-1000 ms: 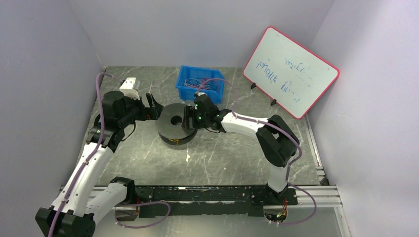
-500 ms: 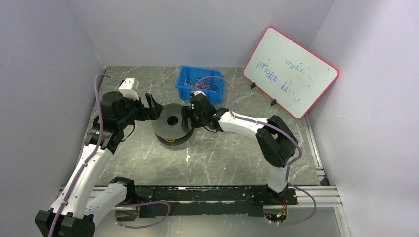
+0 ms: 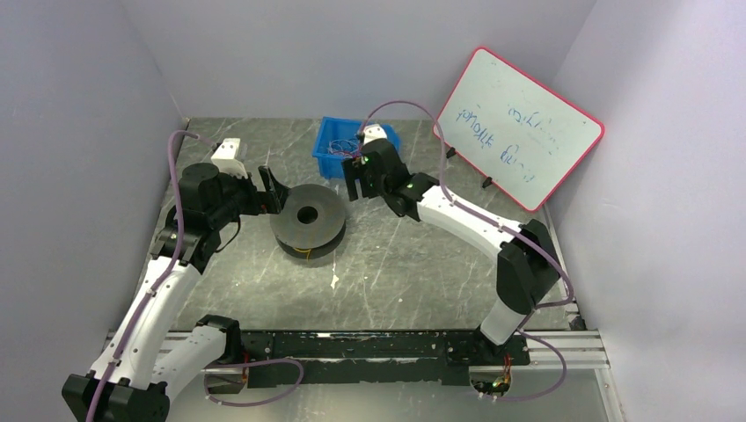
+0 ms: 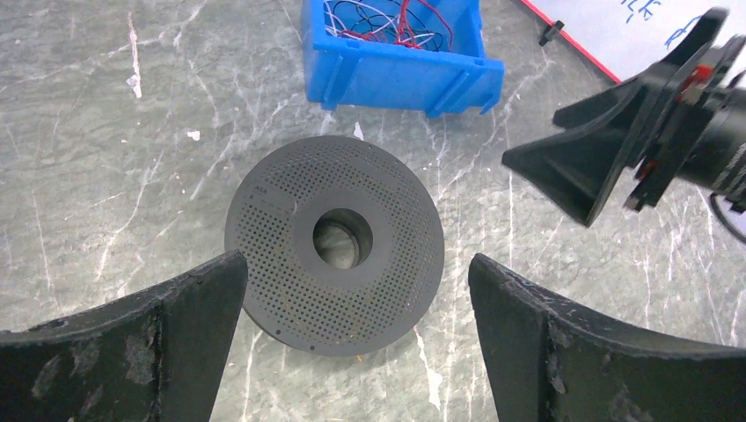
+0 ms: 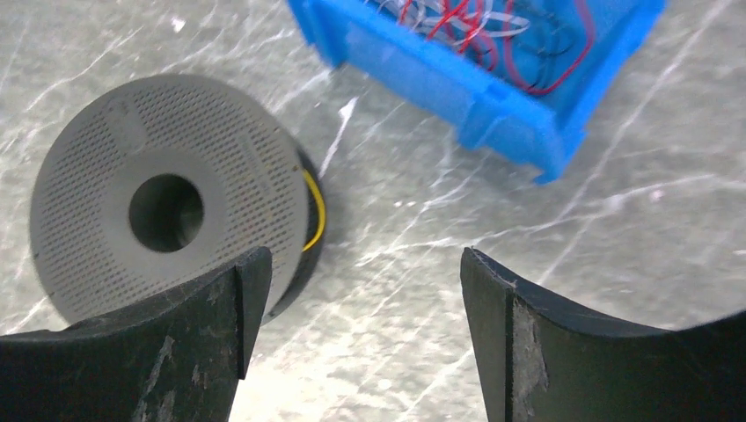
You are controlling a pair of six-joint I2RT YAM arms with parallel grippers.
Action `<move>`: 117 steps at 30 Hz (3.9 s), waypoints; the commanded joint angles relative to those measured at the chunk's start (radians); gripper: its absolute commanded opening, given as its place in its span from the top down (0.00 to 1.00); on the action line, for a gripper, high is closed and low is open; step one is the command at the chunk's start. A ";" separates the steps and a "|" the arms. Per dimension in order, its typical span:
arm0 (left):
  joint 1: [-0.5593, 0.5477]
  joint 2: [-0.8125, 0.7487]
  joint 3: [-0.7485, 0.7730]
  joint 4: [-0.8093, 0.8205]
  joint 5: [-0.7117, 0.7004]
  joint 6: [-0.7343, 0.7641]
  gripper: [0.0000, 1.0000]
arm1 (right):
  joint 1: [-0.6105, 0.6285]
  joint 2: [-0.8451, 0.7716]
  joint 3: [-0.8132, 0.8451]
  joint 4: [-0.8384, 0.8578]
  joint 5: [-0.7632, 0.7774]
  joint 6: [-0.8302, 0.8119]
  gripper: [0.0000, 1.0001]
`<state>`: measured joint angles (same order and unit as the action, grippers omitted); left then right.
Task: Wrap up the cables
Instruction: Move the storage box to the center of the board.
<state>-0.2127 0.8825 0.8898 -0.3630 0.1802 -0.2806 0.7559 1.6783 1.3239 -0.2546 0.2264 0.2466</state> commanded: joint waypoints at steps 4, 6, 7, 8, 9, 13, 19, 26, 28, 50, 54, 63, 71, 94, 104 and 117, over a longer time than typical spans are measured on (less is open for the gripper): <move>0.009 -0.017 0.015 0.028 0.009 0.000 0.00 | -0.070 -0.047 0.098 -0.005 0.083 -0.147 0.18; 0.009 -0.020 0.016 0.028 0.005 0.001 0.00 | -0.079 -0.040 0.131 -0.005 0.082 -0.164 0.18; 0.009 -0.023 0.015 0.029 0.004 0.001 0.00 | -0.081 -0.034 0.148 -0.001 0.086 -0.177 0.18; 0.009 -0.023 0.013 0.030 0.005 0.000 0.01 | -0.084 -0.026 0.165 0.004 0.095 -0.190 0.18; 0.009 -0.024 0.012 0.032 0.006 -0.001 0.01 | -0.088 -0.020 0.181 0.008 0.101 -0.204 0.19; 0.009 -0.015 0.015 0.028 0.013 0.000 0.01 | -0.122 0.018 0.261 -0.002 0.089 -0.232 0.19; 0.009 -0.012 0.015 0.027 0.019 0.000 0.00 | -0.181 0.084 0.333 0.027 0.035 -0.246 0.21; 0.009 -0.010 0.017 0.025 0.021 0.000 0.00 | -0.236 0.218 0.460 0.008 -0.070 -0.215 0.22; 0.009 -0.010 0.017 0.025 0.022 0.000 0.00 | -0.250 0.253 0.501 -0.013 -0.103 -0.202 0.22; 0.009 -0.009 0.015 0.029 0.035 -0.001 0.00 | -0.294 0.684 0.956 -0.111 -0.228 -0.281 0.25; 0.009 -0.007 0.017 0.027 0.031 0.000 0.00 | -0.300 0.744 1.026 -0.121 -0.238 -0.312 0.25; 0.009 0.005 0.018 0.027 0.030 0.000 0.00 | -0.314 0.811 1.041 -0.073 -0.274 -0.296 0.25; 0.009 0.009 0.018 0.027 0.032 0.003 0.00 | -0.325 0.834 1.031 -0.055 -0.273 -0.288 0.24; 0.009 0.021 0.018 0.025 0.033 0.002 0.01 | -0.361 0.853 0.980 -0.040 -0.235 -0.295 0.25; 0.009 0.020 0.018 0.025 0.031 0.002 0.00 | -0.363 0.834 0.943 -0.038 -0.239 -0.301 0.39; 0.009 0.016 0.018 0.025 0.033 0.002 0.00 | -0.363 0.782 0.887 -0.022 -0.259 -0.290 0.68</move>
<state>-0.2127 0.9028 0.8898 -0.3630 0.1883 -0.2806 0.3988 2.4825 2.2379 -0.2317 -0.0353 -0.0593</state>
